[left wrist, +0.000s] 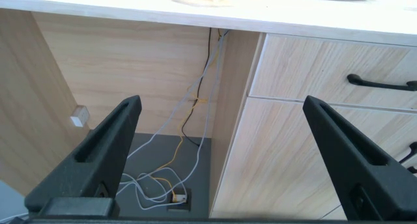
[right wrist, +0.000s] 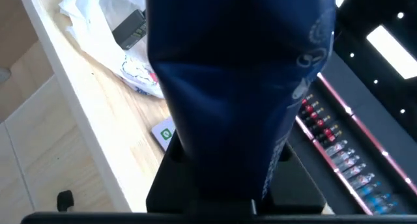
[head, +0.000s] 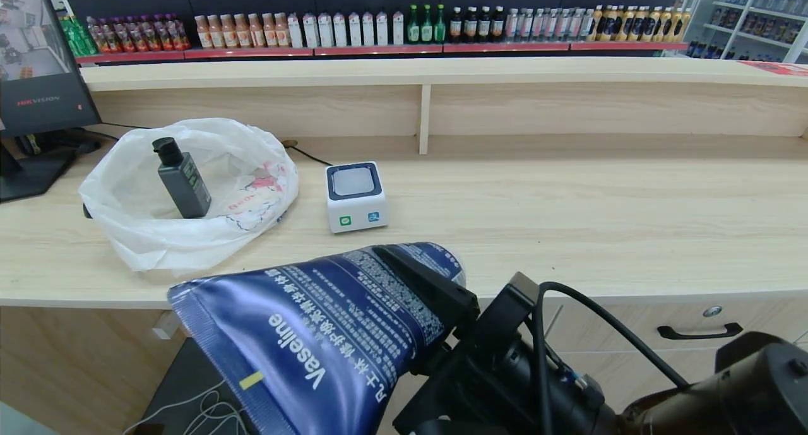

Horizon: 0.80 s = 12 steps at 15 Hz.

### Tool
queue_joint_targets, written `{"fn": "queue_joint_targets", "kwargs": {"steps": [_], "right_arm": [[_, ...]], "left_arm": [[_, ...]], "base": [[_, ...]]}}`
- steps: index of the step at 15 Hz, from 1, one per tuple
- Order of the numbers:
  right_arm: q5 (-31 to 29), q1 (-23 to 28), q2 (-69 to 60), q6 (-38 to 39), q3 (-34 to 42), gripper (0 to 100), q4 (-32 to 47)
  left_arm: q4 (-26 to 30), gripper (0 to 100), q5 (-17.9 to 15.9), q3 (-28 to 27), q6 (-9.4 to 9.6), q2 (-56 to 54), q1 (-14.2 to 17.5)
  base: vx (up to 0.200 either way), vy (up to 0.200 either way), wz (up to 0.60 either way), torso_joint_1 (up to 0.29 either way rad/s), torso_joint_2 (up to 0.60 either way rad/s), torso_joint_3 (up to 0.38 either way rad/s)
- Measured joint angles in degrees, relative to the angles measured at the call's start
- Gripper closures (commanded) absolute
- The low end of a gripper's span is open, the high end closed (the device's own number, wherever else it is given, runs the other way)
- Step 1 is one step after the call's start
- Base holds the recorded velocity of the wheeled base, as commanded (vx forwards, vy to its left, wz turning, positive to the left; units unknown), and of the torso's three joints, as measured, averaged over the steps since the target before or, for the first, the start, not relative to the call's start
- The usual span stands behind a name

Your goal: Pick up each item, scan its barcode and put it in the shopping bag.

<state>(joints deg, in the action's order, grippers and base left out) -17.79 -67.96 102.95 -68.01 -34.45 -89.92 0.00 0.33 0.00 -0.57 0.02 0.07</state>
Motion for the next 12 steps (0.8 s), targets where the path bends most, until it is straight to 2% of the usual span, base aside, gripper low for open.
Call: {"fn": "queue_joint_targets", "kwargs": {"steps": [12], "right_arm": [[0.71, -0.39, -1.55, -10.81, -0.99, 100, 0.00]], "left_arm": [[0.00, 0, -0.01, 0.00, -0.02, 0.00, -0.05]], "base": [[0.000, 0.000, 0.00, 0.000, 0.00, 0.000]]}}
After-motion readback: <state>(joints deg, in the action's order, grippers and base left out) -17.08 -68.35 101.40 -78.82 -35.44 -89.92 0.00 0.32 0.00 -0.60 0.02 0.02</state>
